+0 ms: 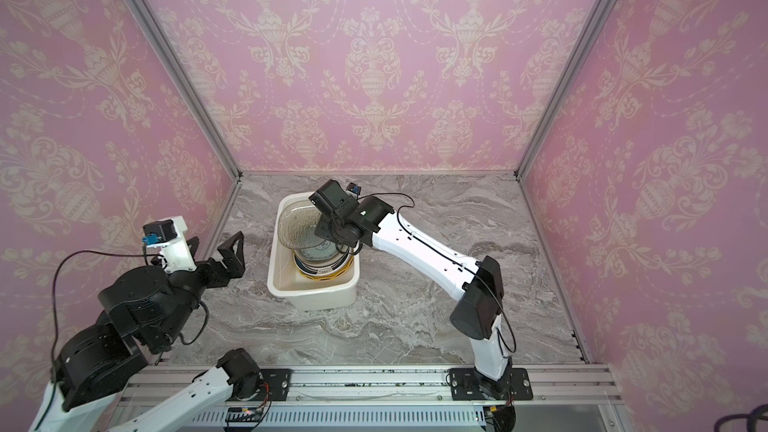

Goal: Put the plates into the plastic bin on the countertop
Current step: 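Lift the clear plate over the bin with the right gripper while the left withdraws, then lower the clear plate onto the stack and open the right gripper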

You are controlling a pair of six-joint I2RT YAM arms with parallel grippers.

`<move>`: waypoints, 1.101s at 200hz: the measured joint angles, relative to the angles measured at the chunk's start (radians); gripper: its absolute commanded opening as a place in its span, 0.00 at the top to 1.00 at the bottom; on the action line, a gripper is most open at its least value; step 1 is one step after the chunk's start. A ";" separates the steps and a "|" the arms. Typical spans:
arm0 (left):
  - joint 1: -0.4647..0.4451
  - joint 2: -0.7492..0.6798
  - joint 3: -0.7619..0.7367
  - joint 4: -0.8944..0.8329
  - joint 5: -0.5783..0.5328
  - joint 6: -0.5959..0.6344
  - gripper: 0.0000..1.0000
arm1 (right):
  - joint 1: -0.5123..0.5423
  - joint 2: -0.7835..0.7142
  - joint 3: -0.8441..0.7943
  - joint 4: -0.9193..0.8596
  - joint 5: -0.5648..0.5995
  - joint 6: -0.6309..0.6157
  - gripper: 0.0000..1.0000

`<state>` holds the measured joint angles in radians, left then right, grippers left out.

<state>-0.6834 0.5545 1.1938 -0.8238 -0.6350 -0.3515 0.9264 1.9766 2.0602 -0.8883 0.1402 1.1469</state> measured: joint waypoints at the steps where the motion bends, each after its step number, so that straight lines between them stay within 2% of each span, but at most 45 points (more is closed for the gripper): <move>1: 0.000 0.000 0.000 0.000 0.000 0.000 0.01 | 0.000 0.003 0.002 -0.001 0.001 0.000 1.00; 72: 0.000 -0.005 0.000 0.000 -0.021 0.050 0.01 | 0.010 0.262 0.264 -0.113 0.059 0.030 1.00; 104: 0.000 -0.005 0.000 0.000 -0.031 0.068 0.01 | 0.005 0.304 0.337 -0.150 0.077 0.029 1.00; 141: 0.000 -0.005 0.000 0.000 -0.034 0.081 0.01 | 0.006 0.302 0.332 -0.153 0.097 0.030 1.00; 220: 0.000 0.005 0.001 0.017 -0.034 0.097 0.01 | -0.005 0.231 0.152 -0.142 0.104 0.025 1.00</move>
<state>-0.6834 0.5598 1.1950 -0.8070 -0.6693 -0.2550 0.9211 2.2078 2.2124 -1.0306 0.2443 1.1721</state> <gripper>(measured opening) 0.994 0.057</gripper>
